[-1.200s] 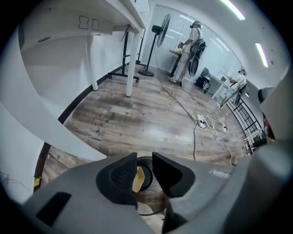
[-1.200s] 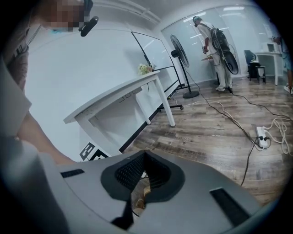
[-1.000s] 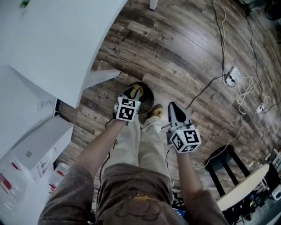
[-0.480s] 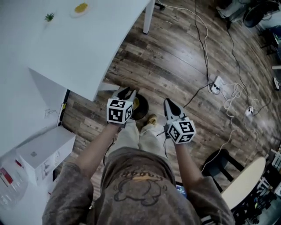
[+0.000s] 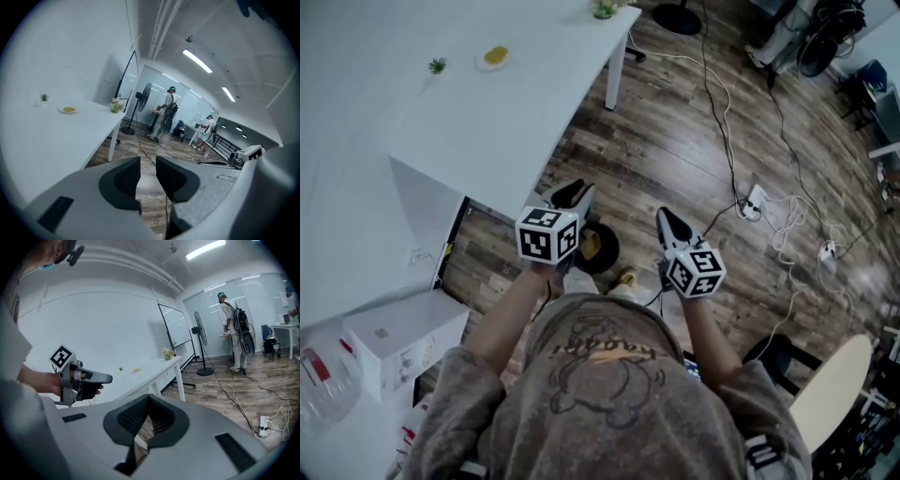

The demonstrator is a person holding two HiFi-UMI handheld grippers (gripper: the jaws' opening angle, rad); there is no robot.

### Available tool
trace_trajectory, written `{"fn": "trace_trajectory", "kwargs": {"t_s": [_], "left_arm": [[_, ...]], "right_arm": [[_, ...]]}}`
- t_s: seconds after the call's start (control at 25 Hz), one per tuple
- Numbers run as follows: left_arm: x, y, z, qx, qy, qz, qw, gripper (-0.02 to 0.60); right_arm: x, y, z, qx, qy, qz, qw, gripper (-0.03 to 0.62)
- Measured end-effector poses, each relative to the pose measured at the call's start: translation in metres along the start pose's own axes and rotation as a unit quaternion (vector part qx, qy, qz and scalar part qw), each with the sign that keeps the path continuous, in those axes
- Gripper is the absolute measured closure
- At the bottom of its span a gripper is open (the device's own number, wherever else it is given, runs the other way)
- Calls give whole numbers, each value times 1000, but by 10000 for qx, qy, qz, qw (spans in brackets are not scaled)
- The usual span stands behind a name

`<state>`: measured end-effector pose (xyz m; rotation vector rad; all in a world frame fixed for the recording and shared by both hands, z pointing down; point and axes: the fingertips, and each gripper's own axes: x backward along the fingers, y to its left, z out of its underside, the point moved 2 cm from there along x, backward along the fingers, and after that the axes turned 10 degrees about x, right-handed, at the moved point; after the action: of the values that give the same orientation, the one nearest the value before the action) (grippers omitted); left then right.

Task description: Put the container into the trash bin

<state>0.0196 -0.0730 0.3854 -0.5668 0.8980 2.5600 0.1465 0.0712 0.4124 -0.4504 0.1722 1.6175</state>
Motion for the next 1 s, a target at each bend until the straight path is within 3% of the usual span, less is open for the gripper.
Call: {"fn": "trace_trajectory", "kwargs": {"t_s": [0.48,0.72,1.0], "left_arm": [[77,-57,-49,-363,-781,585,9946,491],[96,-74,-52,-601,-1091,602,9904,491],[115,-68,-52,-602,-1658,542,9828,508]], "right_arm": [[44,35,-72,246,-645,18,9976,592],[67,35,-92,230,-907,158,9955,592],[71,44,-89,169,-944,130,9953,592]]}}
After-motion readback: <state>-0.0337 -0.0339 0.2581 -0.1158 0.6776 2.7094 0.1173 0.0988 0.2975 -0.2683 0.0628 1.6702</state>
